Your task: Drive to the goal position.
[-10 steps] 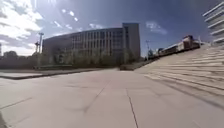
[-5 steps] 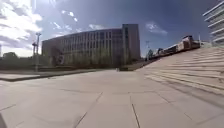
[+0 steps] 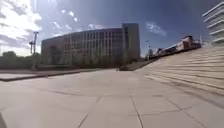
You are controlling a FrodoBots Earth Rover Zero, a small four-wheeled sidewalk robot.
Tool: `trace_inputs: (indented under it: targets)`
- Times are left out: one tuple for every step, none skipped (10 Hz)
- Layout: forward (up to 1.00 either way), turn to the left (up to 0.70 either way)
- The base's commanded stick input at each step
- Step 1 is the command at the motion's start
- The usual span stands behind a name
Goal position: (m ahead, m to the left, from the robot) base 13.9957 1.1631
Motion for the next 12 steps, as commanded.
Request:
trace_inputs:
  targets:
    - [0.7,0.0]
    - [0.7,0.0]
    - [0.7,0.0]
    - [0.7,0.0]
    - [0.7,0.0]
    - [0.7,0.0]
    - [0.7,0.0]
    - [0.7,0.0]
    - [0.7,0.0]
    - [0.7,0.0]
    - [0.7,0.0]
    - [0.7,0.0]
